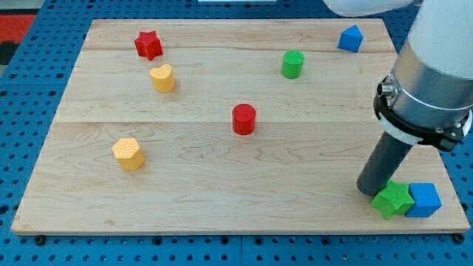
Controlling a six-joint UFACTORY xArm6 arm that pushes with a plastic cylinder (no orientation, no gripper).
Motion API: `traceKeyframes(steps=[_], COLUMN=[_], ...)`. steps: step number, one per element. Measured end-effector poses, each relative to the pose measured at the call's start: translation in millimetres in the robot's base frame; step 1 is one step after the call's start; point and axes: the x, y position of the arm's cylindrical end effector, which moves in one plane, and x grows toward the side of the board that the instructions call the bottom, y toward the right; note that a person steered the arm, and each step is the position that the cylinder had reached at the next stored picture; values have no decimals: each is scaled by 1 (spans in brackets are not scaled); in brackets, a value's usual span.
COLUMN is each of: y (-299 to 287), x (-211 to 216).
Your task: Move the green circle diagonally right to the red circle
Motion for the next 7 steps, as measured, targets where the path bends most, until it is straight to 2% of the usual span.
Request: traceKeyframes(steps=[1,2,3,5,7], y=[2,-24,-88,-105,-182], x=[0,-1,-32,-139,-237])
